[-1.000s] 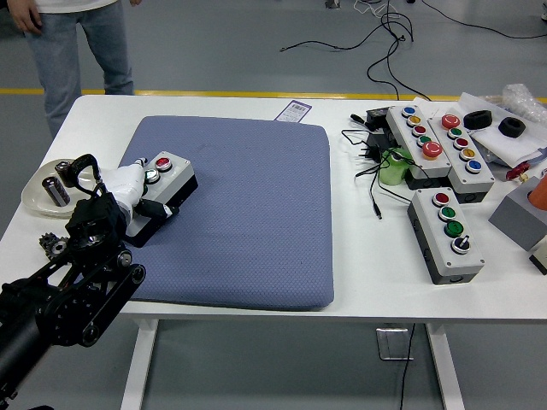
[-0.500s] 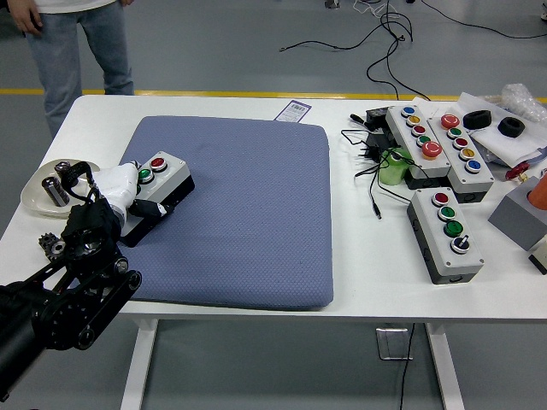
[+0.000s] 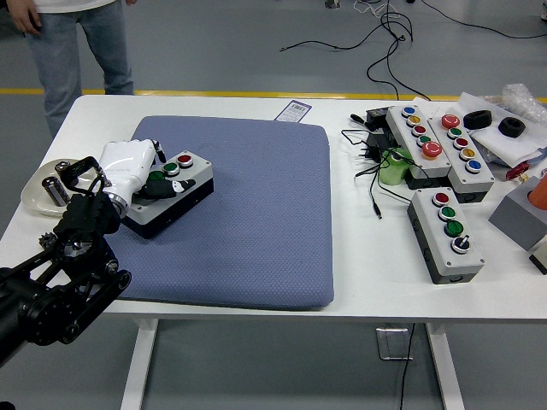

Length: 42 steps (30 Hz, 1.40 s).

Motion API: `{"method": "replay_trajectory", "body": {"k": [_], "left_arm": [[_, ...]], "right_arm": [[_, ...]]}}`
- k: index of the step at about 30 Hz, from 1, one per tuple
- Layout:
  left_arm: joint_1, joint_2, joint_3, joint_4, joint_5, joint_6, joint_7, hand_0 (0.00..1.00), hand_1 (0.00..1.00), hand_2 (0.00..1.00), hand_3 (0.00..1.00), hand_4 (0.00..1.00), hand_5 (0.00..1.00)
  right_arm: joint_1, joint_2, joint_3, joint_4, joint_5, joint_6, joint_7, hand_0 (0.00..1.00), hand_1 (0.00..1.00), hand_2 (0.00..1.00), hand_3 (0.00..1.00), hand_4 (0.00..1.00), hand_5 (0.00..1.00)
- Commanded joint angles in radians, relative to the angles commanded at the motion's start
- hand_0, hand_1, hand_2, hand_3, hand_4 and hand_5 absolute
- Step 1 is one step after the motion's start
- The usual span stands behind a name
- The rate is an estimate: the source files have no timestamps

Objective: Pick up the button,place it on the desk,press the button,press the button

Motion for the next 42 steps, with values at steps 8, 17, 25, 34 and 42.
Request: {"method": "replay_trajectory", "body": {"k": [8,17,25,34,42], "left_arm": [[0.003,0.012,0.032,0.03,-0.045,0.086,-0.103,0.002,0.002,0.016,0.274,0.78,0.841],[0.013,0.009,-0.002,-0.065,0.013,0.276,0.014,0.002,0.053,0.126,0.416,0.837,0.912],[0.032,0.029,-0.02,-0.177,-0.012,0.124,0.119,0.15,0.341,0.423,0.627,0.879,0.984],[0.049,0.045,-0.013,-0.305,-0.033,-0.14,0.279,0.785,0.875,0.917,0.943,0.891,0.955],[0.068,0.002,-0.039,-0.381,0.006,-0.344,0.312,0.937,0.986,0.998,0.998,0.936,0.886]], "right_arm": [[0.0,0.0,-0.003,0.0,0.004,0.0,0.0,0.525,0.654,0.701,0.618,0.312,0.14],[-0.001,0.0,0.003,0.0,-0.007,0.001,-0.003,0.526,0.654,0.7,0.618,0.312,0.14],[0.001,0.0,0.011,0.0,-0.007,0.0,-0.001,0.525,0.654,0.7,0.618,0.312,0.139],[0.002,0.0,0.017,0.0,-0.012,0.001,0.0,0.525,0.654,0.7,0.618,0.312,0.139],[0.002,0.0,0.021,0.0,-0.01,0.0,0.002,0.525,0.653,0.7,0.618,0.313,0.139]]}}
